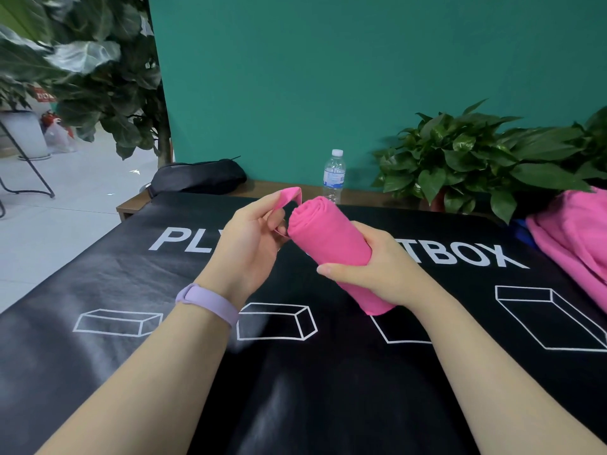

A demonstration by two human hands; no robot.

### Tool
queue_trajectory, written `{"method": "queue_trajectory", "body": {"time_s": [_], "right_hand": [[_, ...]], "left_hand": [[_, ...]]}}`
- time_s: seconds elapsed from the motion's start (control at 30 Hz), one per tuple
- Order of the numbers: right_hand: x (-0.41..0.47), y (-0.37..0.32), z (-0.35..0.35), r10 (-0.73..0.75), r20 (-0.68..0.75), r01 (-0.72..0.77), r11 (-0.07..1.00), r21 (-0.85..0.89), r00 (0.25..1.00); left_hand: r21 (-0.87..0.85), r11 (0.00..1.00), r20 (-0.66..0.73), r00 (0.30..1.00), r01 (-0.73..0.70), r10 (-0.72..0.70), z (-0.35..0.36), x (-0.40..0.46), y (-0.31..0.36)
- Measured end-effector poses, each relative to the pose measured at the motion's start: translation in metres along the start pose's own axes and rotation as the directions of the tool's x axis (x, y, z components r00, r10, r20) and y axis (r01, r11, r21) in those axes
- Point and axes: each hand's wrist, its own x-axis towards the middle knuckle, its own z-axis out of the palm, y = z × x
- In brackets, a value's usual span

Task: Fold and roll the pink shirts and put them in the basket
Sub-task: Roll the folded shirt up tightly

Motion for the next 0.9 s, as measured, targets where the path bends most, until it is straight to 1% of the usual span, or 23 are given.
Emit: {"method": "queue_trajectory", "body": {"time_s": [0.07,0.17,0.27,0.37,0.43,0.5,0.6,0.73,0.9], "right_hand": [[-0.001,0.001,-0.001,-0.024,-0.053,0.014,0.982,-0.191,0.998],[-0.001,0.0,-0.002,-0.093,-0.105,0.041,0.906,-0.42,0.99],[-0.001,-0.001,0.001,-0.174,-0.082,0.098,0.821,-0.562,0.981],[0.001,-0.002,0.008,-0.167,-0.039,0.099,0.74,-0.665,0.985],[0.002,0.0,0.01,-0.159,-0.065,0.069,0.712,-0.698,0.985],[0.003,0.001,0.009,-0.179,-0.136,0.026,0.689,-0.724,0.975],[0.002,0.005,0.005,-0.165,-0.222,-0.042,0.704,-0.709,0.961],[0.002,0.006,0.006,-0.119,-0.281,-0.096,0.758,-0.645,0.952],[0.004,0.003,0.013,-0.048,-0.377,-0.196,0.789,-0.582,0.925]], "left_hand": [[0.095,0.995,-0.006,1.0,-0.027,0.028,0.001,0.0,-0.001],[0.303,0.947,-0.003,0.994,-0.104,0.11,0.001,-0.001,-0.004],[0.384,0.9,0.035,0.978,-0.205,0.208,0.003,-0.004,-0.005],[0.501,0.815,0.094,0.954,-0.292,0.285,0.004,-0.007,-0.006],[0.587,0.733,0.167,0.938,-0.343,0.305,0.004,-0.008,-0.008],[0.633,0.676,0.211,0.924,-0.377,0.318,0.004,-0.009,-0.009],[0.679,0.609,0.25,0.909,-0.411,0.335,0.006,-0.01,-0.01],[0.69,0.586,0.233,0.897,-0.425,0.375,0.008,-0.009,-0.012],[0.688,0.578,0.182,0.875,-0.439,0.448,0.009,-0.009,-0.014]]}}
